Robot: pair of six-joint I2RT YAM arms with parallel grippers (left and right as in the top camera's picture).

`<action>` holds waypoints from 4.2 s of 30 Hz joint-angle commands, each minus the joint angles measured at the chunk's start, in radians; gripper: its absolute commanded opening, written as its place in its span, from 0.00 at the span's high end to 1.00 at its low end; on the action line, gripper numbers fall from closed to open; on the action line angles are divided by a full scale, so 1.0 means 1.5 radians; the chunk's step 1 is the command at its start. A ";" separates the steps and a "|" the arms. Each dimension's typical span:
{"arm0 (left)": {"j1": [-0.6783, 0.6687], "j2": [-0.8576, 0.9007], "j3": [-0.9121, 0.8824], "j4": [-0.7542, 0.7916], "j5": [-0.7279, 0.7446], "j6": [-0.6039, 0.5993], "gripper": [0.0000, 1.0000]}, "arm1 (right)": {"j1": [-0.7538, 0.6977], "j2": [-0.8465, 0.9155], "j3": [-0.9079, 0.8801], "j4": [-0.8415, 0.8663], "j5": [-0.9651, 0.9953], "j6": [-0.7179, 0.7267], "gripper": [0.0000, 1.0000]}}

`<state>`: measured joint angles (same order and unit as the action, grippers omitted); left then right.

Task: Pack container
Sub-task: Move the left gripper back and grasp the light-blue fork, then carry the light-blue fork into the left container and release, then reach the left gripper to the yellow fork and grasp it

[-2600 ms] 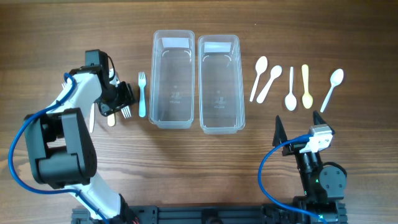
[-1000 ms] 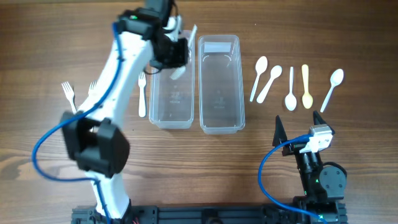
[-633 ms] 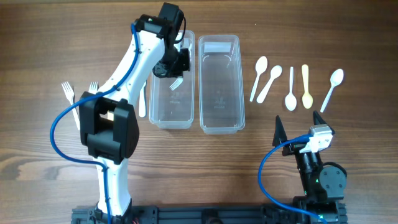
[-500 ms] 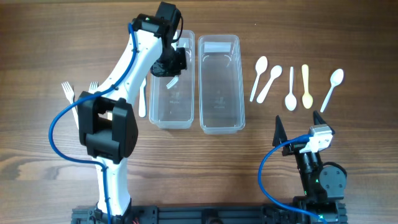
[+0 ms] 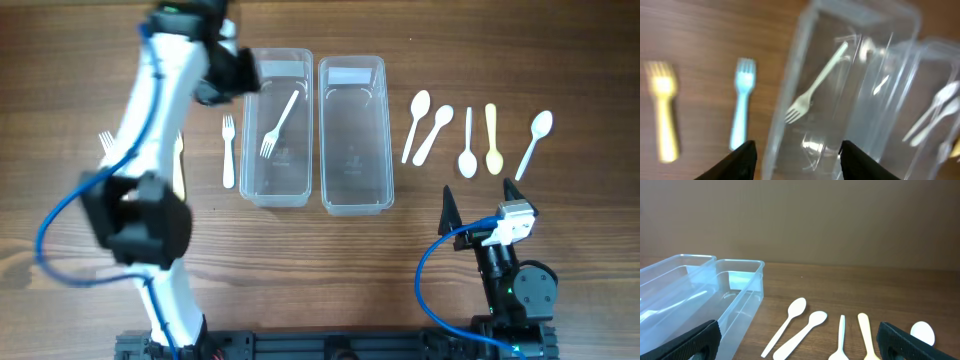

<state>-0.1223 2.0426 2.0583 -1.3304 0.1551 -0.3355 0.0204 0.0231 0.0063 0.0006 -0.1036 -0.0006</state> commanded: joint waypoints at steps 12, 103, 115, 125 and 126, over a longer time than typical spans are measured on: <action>0.048 0.004 -0.105 0.046 -0.065 0.082 0.43 | -0.003 -0.002 -0.001 0.004 0.007 0.001 0.00; 0.034 -0.157 -0.102 -0.014 -0.157 0.112 0.56 | -0.003 -0.002 -0.001 0.004 0.007 0.001 0.00; 0.090 -0.142 -0.385 0.148 -0.148 0.134 0.67 | -0.003 -0.002 -0.001 0.004 0.007 0.001 0.00; 0.167 -0.140 -0.489 0.276 -0.066 0.152 0.56 | -0.003 -0.002 -0.001 0.004 0.007 0.001 0.00; 0.171 -0.139 -0.501 0.286 -0.066 0.152 0.55 | -0.003 -0.002 -0.001 0.004 0.007 0.001 0.00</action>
<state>0.1112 1.8256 1.3582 -0.9291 0.0093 -0.1352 0.0204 0.0231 0.0063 0.0006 -0.1036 -0.0006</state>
